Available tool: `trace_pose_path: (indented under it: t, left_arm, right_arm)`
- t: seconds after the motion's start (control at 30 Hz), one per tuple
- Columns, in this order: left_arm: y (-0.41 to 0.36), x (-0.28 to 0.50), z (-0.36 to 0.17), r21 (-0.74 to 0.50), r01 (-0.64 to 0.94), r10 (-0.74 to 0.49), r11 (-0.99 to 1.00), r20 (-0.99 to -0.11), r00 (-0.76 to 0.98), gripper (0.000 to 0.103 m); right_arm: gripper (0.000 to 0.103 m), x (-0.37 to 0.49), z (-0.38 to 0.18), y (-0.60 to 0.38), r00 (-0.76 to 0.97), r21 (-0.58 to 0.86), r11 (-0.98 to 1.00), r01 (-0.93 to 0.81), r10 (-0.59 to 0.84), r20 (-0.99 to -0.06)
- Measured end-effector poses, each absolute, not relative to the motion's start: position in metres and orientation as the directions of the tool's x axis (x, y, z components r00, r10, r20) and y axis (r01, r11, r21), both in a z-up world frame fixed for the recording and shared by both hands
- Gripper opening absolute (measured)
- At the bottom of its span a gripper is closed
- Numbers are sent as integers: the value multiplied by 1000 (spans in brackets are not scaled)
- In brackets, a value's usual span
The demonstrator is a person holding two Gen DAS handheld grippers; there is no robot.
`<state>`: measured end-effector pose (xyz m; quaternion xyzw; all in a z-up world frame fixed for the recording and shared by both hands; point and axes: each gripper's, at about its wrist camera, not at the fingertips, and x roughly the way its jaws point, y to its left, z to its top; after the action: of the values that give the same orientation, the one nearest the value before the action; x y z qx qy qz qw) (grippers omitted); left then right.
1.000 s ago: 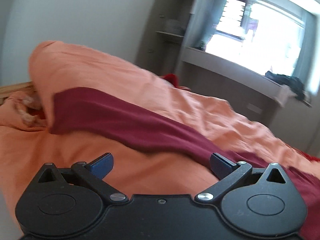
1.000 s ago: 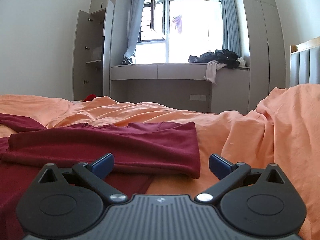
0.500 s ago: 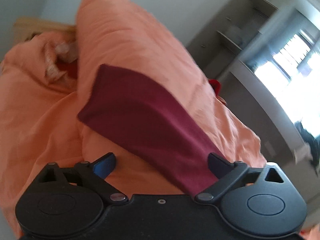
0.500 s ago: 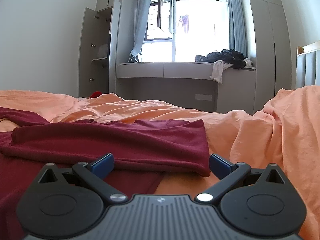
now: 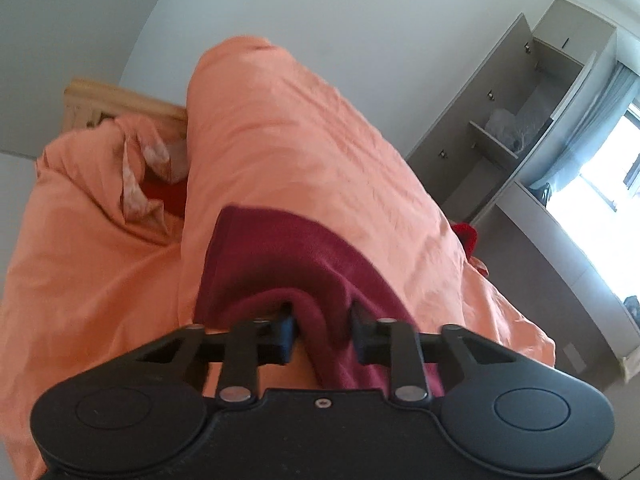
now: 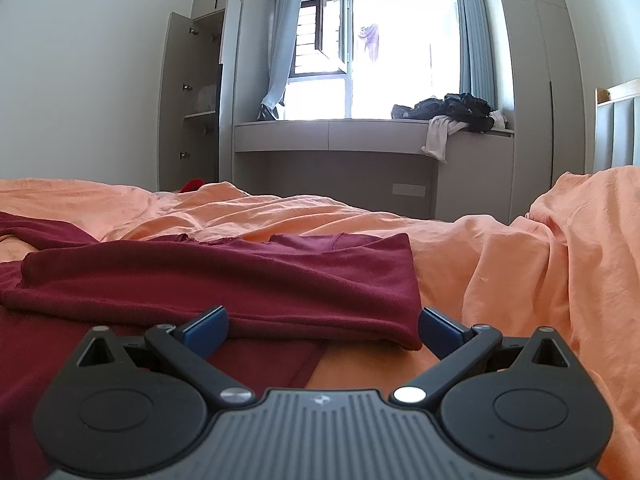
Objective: Fold small clothes
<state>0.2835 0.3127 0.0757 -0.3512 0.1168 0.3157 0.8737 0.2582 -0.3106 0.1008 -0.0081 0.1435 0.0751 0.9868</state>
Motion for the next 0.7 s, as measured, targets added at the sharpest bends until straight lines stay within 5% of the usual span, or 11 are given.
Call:
trace_pose_path:
  t: [0.1,0.33,0.53,0.7]
  left_arm:
    - [302,286,86,-502,-615,483,608,-381,788,11]
    - [241,288,141,-338,-465,437,818,-161,885,10]
    - [151,283,186,-151,-228,231,962,6,973,10]
    - [71,277,200,-18,-3,4,1000,38,999,11]
  right_arm:
    - [103,258,102,-311,948,5,988,-154,149,-282]
    - [103,255,105,-311,951,6,987,-162,158,-264]
    - [103,249,113,-311,956,6,985,-172,169,-239]
    - [103,243,122,-313,963,10,986,-168,166,-213]
